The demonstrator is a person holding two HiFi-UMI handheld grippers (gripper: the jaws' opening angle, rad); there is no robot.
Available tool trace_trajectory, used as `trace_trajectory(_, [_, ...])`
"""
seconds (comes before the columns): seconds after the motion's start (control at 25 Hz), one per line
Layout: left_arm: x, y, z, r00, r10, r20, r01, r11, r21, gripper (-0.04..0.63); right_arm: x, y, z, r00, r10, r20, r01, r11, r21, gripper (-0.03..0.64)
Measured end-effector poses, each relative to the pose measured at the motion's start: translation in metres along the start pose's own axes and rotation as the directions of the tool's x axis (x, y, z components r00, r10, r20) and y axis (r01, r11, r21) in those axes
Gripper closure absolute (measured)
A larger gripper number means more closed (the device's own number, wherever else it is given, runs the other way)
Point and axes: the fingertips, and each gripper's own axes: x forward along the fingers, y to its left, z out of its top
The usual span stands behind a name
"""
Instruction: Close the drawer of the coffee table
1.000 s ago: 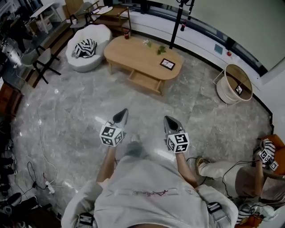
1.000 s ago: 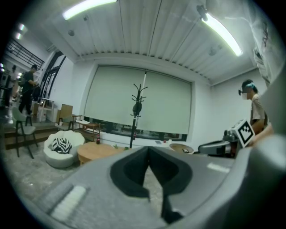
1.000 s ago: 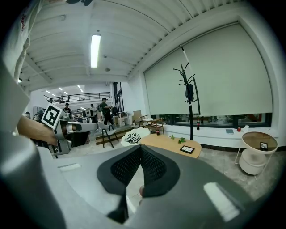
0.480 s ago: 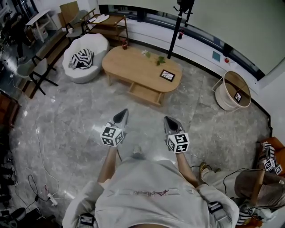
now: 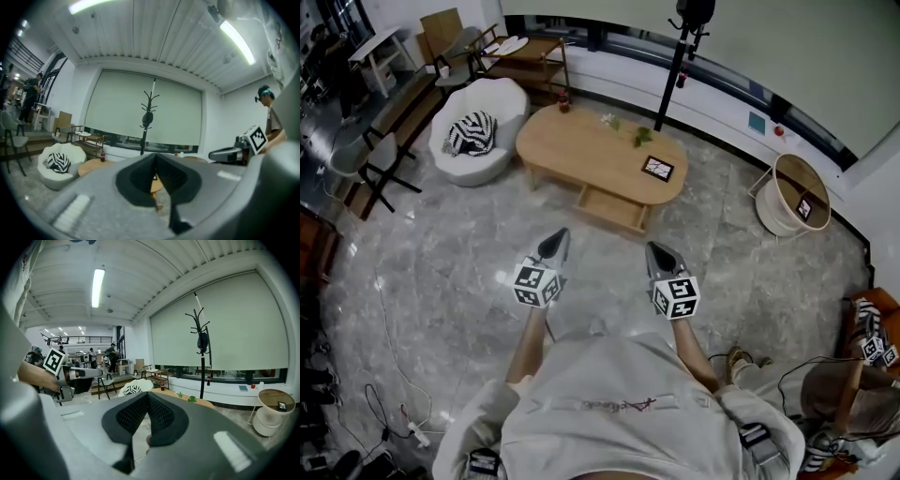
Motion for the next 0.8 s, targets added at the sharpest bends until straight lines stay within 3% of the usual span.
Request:
trace_trajectory(0.4, [0.011, 0.039, -0.009, 0.999, -0.027, -0.020, 0.027, 0.999, -0.019, 0.595, 0.037, 0.011, -0.001, 0.999, -0.026, -0.019, 0.026, 1.000, 0.003, 0.612])
trace_trajectory(0.8, [0.036, 0.042, -0.017, 0.996, -0.067, -0.053, 0.067, 0.998, -0.011, 0.595, 0.047, -0.004, -0.010, 0.997, -0.053, -0.047, 0.054, 0.998, 0.021, 0.612])
